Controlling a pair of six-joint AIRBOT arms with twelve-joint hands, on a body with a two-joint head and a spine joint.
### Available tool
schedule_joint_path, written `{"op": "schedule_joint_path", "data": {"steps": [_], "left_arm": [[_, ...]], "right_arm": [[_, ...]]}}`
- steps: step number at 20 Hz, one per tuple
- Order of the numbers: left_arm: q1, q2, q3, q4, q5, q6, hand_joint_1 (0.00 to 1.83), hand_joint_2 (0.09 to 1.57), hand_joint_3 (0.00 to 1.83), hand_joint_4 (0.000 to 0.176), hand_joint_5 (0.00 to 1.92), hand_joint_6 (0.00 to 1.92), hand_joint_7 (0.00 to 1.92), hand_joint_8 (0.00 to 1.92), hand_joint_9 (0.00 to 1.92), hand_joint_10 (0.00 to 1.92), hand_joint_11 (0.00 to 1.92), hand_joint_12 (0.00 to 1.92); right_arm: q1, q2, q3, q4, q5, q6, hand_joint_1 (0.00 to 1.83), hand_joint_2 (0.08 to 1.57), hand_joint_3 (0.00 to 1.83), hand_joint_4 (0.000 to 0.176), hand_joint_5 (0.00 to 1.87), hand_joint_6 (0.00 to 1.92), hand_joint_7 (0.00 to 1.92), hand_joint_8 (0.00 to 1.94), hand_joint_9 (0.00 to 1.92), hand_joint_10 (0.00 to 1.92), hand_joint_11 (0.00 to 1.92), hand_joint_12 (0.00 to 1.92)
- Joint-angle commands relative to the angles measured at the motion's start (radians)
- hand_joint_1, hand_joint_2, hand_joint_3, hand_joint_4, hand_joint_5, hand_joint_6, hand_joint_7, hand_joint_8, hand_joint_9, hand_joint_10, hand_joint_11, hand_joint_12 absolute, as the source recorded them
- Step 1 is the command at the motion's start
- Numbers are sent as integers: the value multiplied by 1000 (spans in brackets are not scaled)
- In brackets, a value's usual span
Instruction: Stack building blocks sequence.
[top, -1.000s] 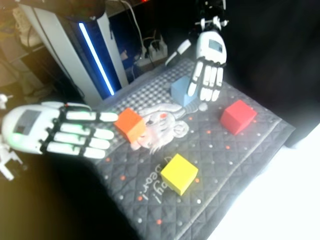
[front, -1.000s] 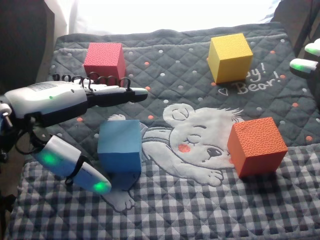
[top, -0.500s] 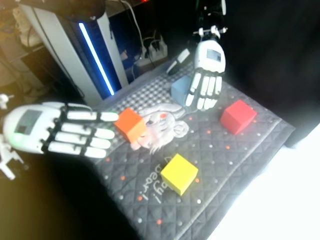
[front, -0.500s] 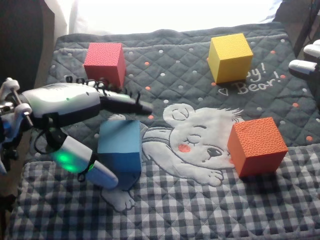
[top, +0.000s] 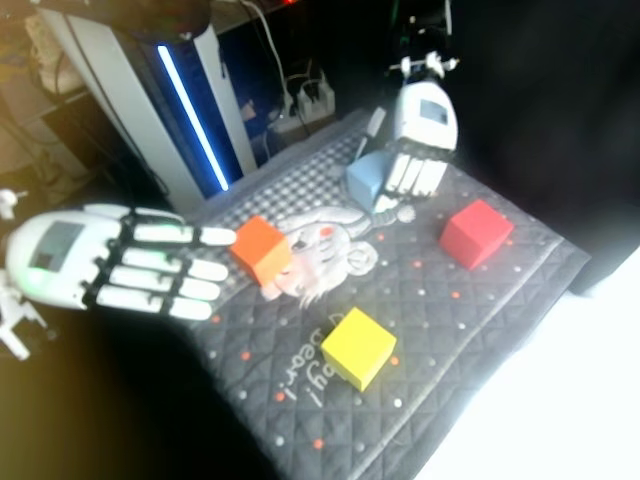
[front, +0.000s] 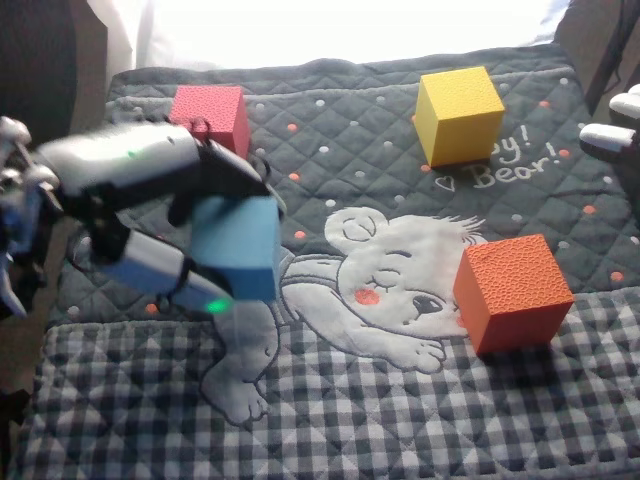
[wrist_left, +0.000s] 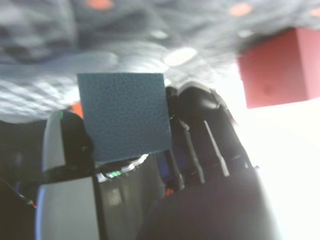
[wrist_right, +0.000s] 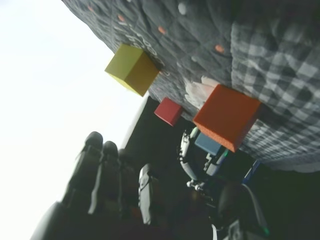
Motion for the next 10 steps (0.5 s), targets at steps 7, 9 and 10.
{"op": "schedule_joint_path", "data": {"steps": [7, 9, 10], "left_arm": [[-151, 17, 99, -129, -130, 8, 1291, 1057, 0, 0, 1244, 261, 1081, 1061, 1042, 1073, 876, 1718], [-196, -19, 151, -153, -89, 23, 1382, 1038, 1, 0, 1188, 359, 1145, 792, 1068, 1056, 828, 1395], [-214, -33, 168, -161, -68, 38, 1395, 1038, 2, 0, 1142, 474, 1155, 722, 1074, 1067, 848, 1327]], "right_arm": [[2, -1, 0, 34, 118, 2, 316, 1152, 7, 176, 0, 0, 0, 0, 0, 0, 120, 58], [2, -1, 1, 34, 118, 2, 323, 1168, 11, 176, 0, 0, 0, 0, 0, 0, 90, 47], [2, -1, 1, 34, 118, 2, 319, 1170, 10, 176, 0, 0, 0, 0, 0, 0, 76, 42]]}}
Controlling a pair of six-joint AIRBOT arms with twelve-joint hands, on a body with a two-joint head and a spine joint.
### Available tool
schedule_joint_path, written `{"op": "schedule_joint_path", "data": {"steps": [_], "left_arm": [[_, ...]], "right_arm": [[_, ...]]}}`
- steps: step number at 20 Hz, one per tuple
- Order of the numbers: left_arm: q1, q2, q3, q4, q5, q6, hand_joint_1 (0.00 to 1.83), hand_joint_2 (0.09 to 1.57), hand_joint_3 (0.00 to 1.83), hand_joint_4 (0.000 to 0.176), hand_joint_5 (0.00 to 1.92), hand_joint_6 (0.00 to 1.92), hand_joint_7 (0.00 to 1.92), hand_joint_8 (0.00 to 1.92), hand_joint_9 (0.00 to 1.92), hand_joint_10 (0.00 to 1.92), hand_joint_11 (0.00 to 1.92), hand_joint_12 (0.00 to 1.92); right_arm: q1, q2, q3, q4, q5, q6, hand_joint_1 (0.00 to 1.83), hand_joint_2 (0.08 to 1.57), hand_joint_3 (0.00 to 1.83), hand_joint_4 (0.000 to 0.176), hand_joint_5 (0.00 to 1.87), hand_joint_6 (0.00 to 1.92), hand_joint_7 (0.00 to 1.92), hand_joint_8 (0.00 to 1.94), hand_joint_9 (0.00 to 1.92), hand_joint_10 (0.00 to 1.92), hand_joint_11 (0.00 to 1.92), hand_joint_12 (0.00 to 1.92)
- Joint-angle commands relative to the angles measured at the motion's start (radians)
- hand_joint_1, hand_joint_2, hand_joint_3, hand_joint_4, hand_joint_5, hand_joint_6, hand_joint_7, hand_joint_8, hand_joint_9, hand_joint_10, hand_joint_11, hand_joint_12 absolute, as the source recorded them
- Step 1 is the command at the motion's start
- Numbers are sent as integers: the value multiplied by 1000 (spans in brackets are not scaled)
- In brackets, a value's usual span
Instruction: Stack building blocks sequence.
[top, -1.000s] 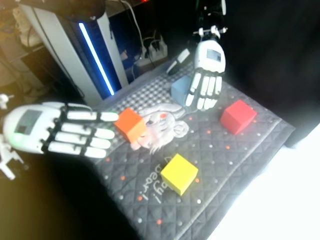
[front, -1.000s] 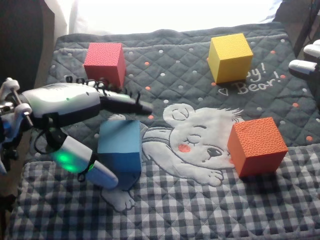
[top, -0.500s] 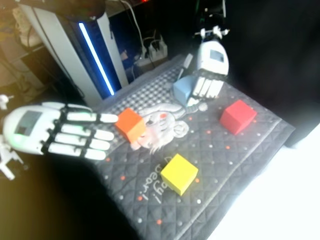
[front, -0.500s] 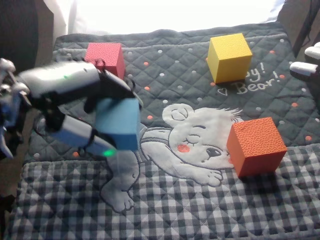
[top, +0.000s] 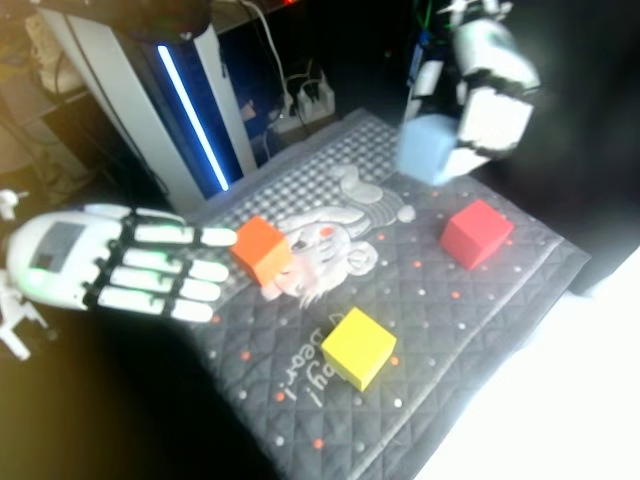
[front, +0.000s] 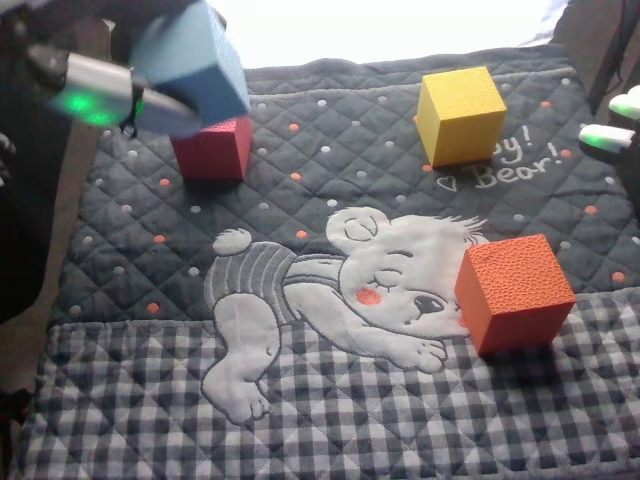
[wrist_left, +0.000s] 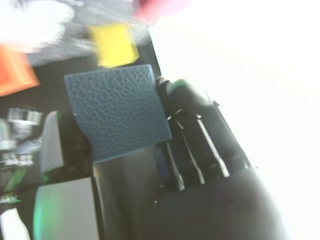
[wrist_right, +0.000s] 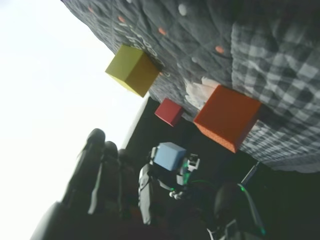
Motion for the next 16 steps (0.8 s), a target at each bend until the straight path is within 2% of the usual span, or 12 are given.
{"op": "schedule_joint_path", "data": {"steps": [1, 2, 5, 7, 9, 10, 11, 13, 15, 16], "left_arm": [[-31, -14, 13, -24, -64, 7, 1390, 1049, 2, 0, 1085, 620, 1137, 714, 1059, 1082, 836, 1299], [-49, -30, 34, -24, -37, 14, 1390, 1050, 0, 0, 1060, 663, 1122, 720, 1093, 1048, 900, 1242], [-80, -84, 103, -25, 43, 22, 1394, 1046, 0, 0, 1034, 723, 1181, 627, 1085, 1031, 890, 1134], [-80, -101, 129, -28, 81, 22, 1394, 1058, 0, 0, 1002, 787, 1129, 699, 1064, 1034, 922, 1072], [-80, -105, 141, -38, 109, 38, 1402, 1033, 0, 0, 1111, 542, 1175, 652, 1122, 1017, 923, 1139], [-80, -104, 143, -41, 125, 49, 1405, 1033, 0, 0, 1159, 386, 1169, 704, 1108, 1070, 909, 1265], [-81, -104, 147, -41, 142, 56, 1409, 1022, 1, 0, 1179, 355, 1200, 639, 1136, 1021, 921, 1211], [-88, -105, 149, -41, 168, 85, 1409, 1012, 1, 0, 1166, 432, 1248, 522, 1166, 937, 910, 1091], [-94, -114, 156, -42, 185, 98, 1404, 1019, 0, 0, 1172, 431, 1220, 576, 1135, 971, 889, 1048], [-94, -121, 162, -43, 186, 98, 1400, 1040, 4, 0, 1080, 613, 1161, 674, 1079, 1007, 887, 995]], "right_arm": [[2, 2, 2, 31, 118, 2, 301, 1181, 11, 176, 0, 0, 0, 0, 0, 0, 37, 26], [2, 1, 3, 31, 118, 2, 304, 1190, 12, 176, 0, 0, 0, 0, 0, 0, 13, 16], [2, -6, 6, 31, 118, 2, 271, 1191, 6, 176, 0, 0, 0, 0, 0, 0, 40, 29], [2, -6, 7, 30, 118, 2, 258, 1190, 3, 173, 0, 0, 0, 0, 0, 0, 12, 18], [2, -6, 7, 30, 118, 2, 267, 1191, 2, 157, 0, 0, 0, 0, 0, 0, 0, 0], [2, -6, 7, 30, 117, 2, 269, 1194, 3, 154, 0, 0, 0, 0, 0, 0, 0, 0], [0, -6, 7, 30, 117, 2, 267, 1198, 4, 150, 0, 0, 0, 0, 0, 0, 0, 0], [-1, -9, 7, 30, 117, 2, 269, 1200, 4, 157, 0, 0, 0, 0, 0, 0, 0, 0], [-1, -13, 10, 30, 117, 2, 285, 1206, 4, 151, 0, 0, 0, 0, 0, 0, 0, 0], [-1, -14, 10, 30, 117, 2, 291, 1204, 3, 154, 0, 0, 0, 0, 0, 0, 2, 1]]}}
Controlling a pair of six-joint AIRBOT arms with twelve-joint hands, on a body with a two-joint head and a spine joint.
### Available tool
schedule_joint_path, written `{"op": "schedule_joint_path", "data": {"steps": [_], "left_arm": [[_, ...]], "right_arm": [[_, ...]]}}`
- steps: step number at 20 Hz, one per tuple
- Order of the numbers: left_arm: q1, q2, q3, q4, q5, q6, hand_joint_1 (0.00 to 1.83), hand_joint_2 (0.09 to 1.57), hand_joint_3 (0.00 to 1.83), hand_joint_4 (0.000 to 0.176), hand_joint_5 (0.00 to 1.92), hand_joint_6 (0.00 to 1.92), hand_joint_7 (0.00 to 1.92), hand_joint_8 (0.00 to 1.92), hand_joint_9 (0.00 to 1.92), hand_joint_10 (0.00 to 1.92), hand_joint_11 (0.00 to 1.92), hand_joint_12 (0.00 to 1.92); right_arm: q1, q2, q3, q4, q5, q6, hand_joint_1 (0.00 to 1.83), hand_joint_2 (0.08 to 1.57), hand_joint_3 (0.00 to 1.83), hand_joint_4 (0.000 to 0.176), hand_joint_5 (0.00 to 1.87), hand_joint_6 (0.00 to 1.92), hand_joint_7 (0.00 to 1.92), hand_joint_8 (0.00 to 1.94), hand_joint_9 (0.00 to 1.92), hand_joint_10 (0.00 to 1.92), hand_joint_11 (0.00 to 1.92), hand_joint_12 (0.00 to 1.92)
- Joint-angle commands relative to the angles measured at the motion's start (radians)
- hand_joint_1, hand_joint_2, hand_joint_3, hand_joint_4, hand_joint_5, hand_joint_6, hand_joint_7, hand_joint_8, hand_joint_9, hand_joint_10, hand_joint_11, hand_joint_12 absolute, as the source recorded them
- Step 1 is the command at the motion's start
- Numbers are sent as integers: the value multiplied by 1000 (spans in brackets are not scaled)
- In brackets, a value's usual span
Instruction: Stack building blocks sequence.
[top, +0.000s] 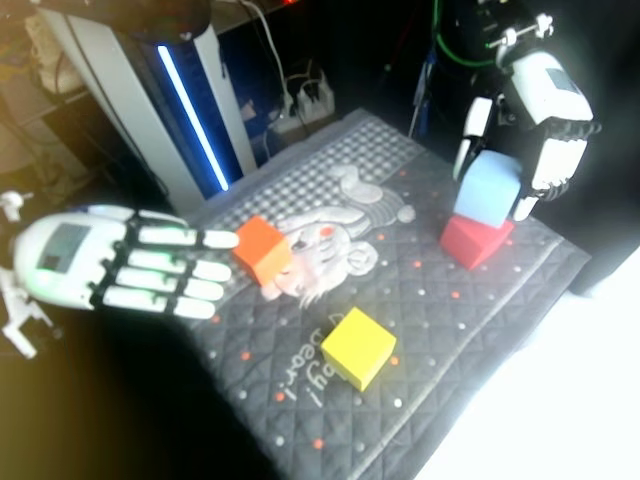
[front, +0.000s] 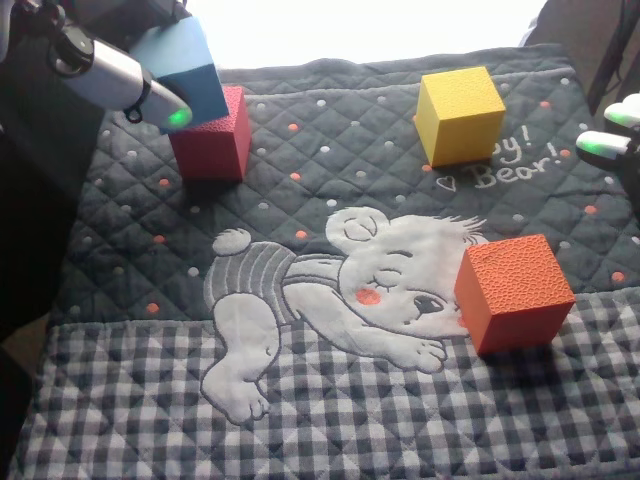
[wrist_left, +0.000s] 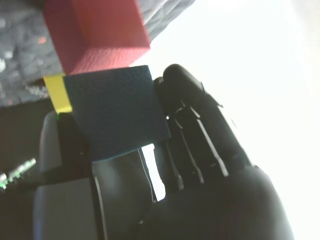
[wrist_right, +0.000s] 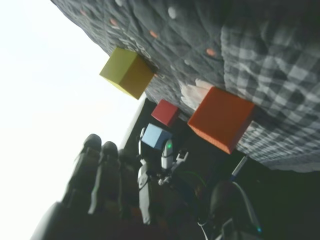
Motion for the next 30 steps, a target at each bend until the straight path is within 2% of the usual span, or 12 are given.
{"op": "schedule_joint_path", "data": {"steps": [1, 4, 7, 8, 10, 16, 21, 22, 24, 26, 29, 30], "left_arm": [[-15, -8, 7, -13, -102, -1, 1406, 1030, 0, 0, 1154, 450, 1197, 640, 1102, 1015, 881, 1044], [-26, -27, 28, -13, -87, -1, 1406, 1032, 0, 0, 1144, 439, 1179, 668, 1108, 1034, 884, 1066], [-29, -41, 41, -13, -82, 0, 1395, 1064, 0, 0, 1049, 656, 1085, 806, 1029, 1091, 844, 990], [-31, -44, 46, -13, -77, 4, 1403, 1038, 0, 0, 1143, 460, 1156, 717, 1089, 1038, 864, 1022], [-36, -51, 54, -13, -68, 10, 1407, 1020, 0, 0, 1208, 329, 1191, 652, 1135, 978, 878, 1038], [-36, -63, 66, -13, -53, 10, 1398, 1036, 0, 0, 1105, 576, 1165, 671, 1114, 983, 851, 1007], [-32, -72, 70, -13, -46, 10, 1398, 1052, 1, 0, 1047, 591, 1144, 750, 1065, 1082, 772, 1084], [-32, -72, 70, -13, -46, 10, 1307, 1064, 4, 0, 1022, 688, 1145, 878, 1030, 694, 757, 1130], [-32, -72, 70, -13, -46, 10, 1274, 1095, 2, 0, 932, 842, 1106, 977, 1101, 341, 767, 1117], [-31, -72, 68, -13, -45, 10, 1363, 1054, 0, 0, 921, 31, 1076, 851, 1117, 218, 718, 1216], [-29, -71, 67, -12, -46, 10, 1365, 1046, 0, 0, 933, 5, 1097, 816, 1128, 214, 720, 1249], [-29, -71, 66, -12, -46, 10, 1175, 1001, 0, 0, 911, 4, 1018, 380, 1105, 187, 690, 1230]], "right_arm": [[6, 2, 5, 26, 118, 2, 290, 1205, 2, 157, 0, 0, 0, 0, 0, 0, 2, 1], [6, 0, 6, 25, 117, 2, 284, 1202, 0, 172, 0, 0, 0, 0, 0, 0, 50, 23], [6, -4, 9, 25, 117, 2, 305, 1209, 2, 161, 0, 0, 0, 0, 0, 0, 60, 29], [6, -5, 9, 25, 117, 2, 287, 1197, 0, 173, 0, 0, 0, 0, 4, 1, 95, 45], [6, -5, 10, 25, 117, 2, 281, 1209, 2, 143, 0, 0, 0, 0, 0, 0, 64, 34], [4, -8, 10, 25, 117, 2, 368, 1227, 3, 132, 0, 0, 0, 0, 0, 0, 13, 15], [3, -8, 10, 25, 117, 2, 334, 1221, 0, 150, 0, 0, 0, 0, 0, 0, 26, 23], [3, -8, 10, 25, 117, 2, 327, 1221, 0, 147, 0, 0, 0, 0, 0, 0, 52, 34], [3, -8, 10, 26, 117, 2, 331, 1225, 1, 152, 0, 0, 0, 0, 0, 0, 39, 30], [2, -8, 10, 26, 117, 2, 309, 1218, 0, 151, 0, 0, 0, 0, 0, 0, 42, 33], [1, -8, 10, 27, 117, 3, 314, 1221, 0, 144, 0, 0, 0, 0, 0, 0, 38, 32], [1, -8, 10, 27, 117, 3, 332, 1226, 2, 133, 0, 0, 0, 0, 0, 0, 29, 29]]}}
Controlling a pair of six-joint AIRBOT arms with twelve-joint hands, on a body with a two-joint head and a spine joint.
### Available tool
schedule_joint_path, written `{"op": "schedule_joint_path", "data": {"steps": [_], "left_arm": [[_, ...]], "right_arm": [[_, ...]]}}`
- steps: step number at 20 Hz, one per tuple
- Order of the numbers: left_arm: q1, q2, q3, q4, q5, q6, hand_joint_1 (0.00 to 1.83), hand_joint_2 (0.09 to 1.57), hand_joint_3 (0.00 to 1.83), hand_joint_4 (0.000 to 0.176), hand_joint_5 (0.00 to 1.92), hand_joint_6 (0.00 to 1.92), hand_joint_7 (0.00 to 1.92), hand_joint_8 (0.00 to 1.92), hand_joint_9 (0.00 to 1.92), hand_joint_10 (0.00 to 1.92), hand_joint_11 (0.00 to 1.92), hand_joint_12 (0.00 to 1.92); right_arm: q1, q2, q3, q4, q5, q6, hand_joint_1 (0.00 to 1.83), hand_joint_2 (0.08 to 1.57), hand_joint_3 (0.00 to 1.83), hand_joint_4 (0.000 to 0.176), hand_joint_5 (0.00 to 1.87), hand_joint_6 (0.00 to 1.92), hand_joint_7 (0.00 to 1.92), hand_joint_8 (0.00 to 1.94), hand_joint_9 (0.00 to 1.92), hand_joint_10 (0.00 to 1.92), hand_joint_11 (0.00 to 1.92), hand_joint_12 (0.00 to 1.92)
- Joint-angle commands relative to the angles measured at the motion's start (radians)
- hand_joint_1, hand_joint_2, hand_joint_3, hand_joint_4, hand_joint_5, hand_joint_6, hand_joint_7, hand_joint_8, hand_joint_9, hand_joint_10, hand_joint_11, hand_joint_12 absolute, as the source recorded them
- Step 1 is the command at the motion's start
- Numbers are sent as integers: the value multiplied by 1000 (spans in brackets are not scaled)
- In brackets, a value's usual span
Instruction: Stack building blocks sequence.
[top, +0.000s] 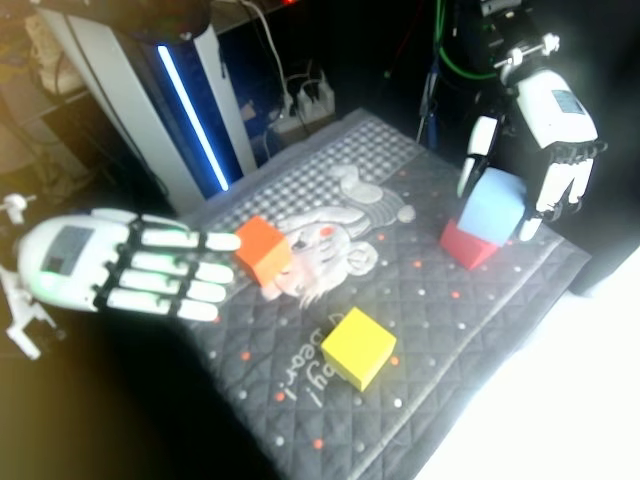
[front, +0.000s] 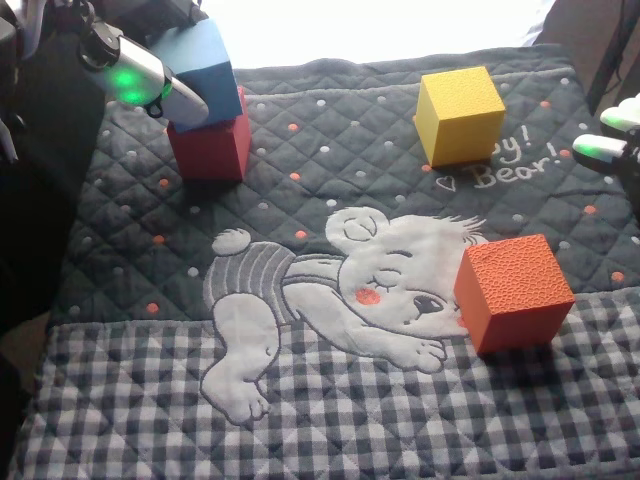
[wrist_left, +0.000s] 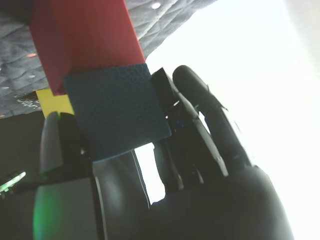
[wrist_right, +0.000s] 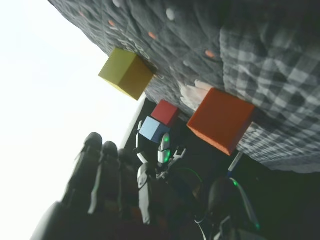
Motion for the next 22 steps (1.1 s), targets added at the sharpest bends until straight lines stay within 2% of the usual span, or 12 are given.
{"op": "schedule_joint_path", "data": {"steps": [1, 3, 5, 7, 10, 14, 16, 18, 19, 20, 21, 22], "left_arm": [[-11, -2, -1, -10, -100, -2, 1115, 965, 0, 0, 818, 0, 977, 64, 1023, 117, 624, 1182], [-9, -2, -3, -9, -100, -2, 1081, 944, 0, 0, 764, 0, 928, 23, 970, 89, 573, 1170], [-5, 1, -7, -9, -103, -2, 1067, 922, 0, 0, 718, 0, 846, 0, 898, 50, 492, 1167], [-2, 3, -10, -9, -104, -2, 1070, 912, 0, 0, 716, 0, 825, 0, 895, 47, 481, 1216], [3, 9, -17, -9, -109, -2, 1074, 913, 0, 0, 699, 0, 778, 0, 868, 33, 441, 1181], [5, 21, -29, -5, -112, -1, 1034, 910, 0, 0, 631, 0, 694, 0, 794, 0, 414, 1056], [5, 25, -30, -4, -112, -1, 1013, 898, 0, 0, 590, 0, 652, 0, 725, 0, 325, 1019], [5, 27, -31, -2, -112, -1, 987, 891, 0, 8, 557, 0, 605, 0, 658, 0, 276, 997], [5, 27, -32, 0, -112, -1, 969, 888, 0, 14, 525, 0, 574, 0, 615, 0, 246, 981], [5, 27, -32, 0, -112, -1, 941, 882, 0, 28, 498, 0, 551, 0, 594, 0, 235, 979], [5, 28, -32, 1, -112, -1, 935, 873, 0, 29, 486, 1, 549, 0, 592, 0, 227, 1003], [5, 28, -34, 1, -112, -1, 915, 867, 0, 47, 457, 0, 516, 0, 567, 0, 216, 1045]], "right_arm": [[1, 2, 4, 30, 117, 3, 339, 1228, 1, 144, 0, 0, 0, 0, 0, 0, 36, 34], [1, 2, 4, 31, 117, 3, 336, 1227, 1, 147, 0, 0, 0, 0, 0, 0, 44, 38], [1, 2, 4, 31, 117, 3, 352, 1237, 4, 122, 0, 0, 0, 0, 0, 0, 25, 31], [0, 2, 4, 32, 117, 3, 316, 1233, 2, 126, 0, 0, 0, 0, 0, 0, 7, 25], [-1, 2, 3, 32, 117, 3, 321, 1235, 2, 114, 0, 0, 0, 0, 0, 0, 1, 22], [-3, 2, 3, 34, 117, 4, 316, 1234, 1, 131, 0, 0, 0, 0, 0, 0, 0, 0], [-4, 2, 3, 35, 117, 4, 328, 1241, 3, 109, 0, 0, 0, 0, 0, 0, 0, 0], [-4, 2, 3, 35, 117, 4, 312, 1238, 1, 109, 0, 0, 0, 0, 0, 0, 0, 0], [-4, 2, 3, 35, 117, 4, 308, 1240, 2, 96, 0, 0, 0, 0, 0, 0, 0, 0], [-4, 2, 3, 36, 117, 4, 303, 1239, 1, 104, 0, 0, 0, 0, 0, 0, 0, 0], [-4, 2, 3, 36, 117, 4, 305, 1239, 1, 112, 0, 0, 0, 0, 0, 0, 3, 1], [-5, 2, 2, 36, 117, 4, 297, 1235, 0, 115, 0, 0, 0, 0, 0, 0, 21, 9]]}}
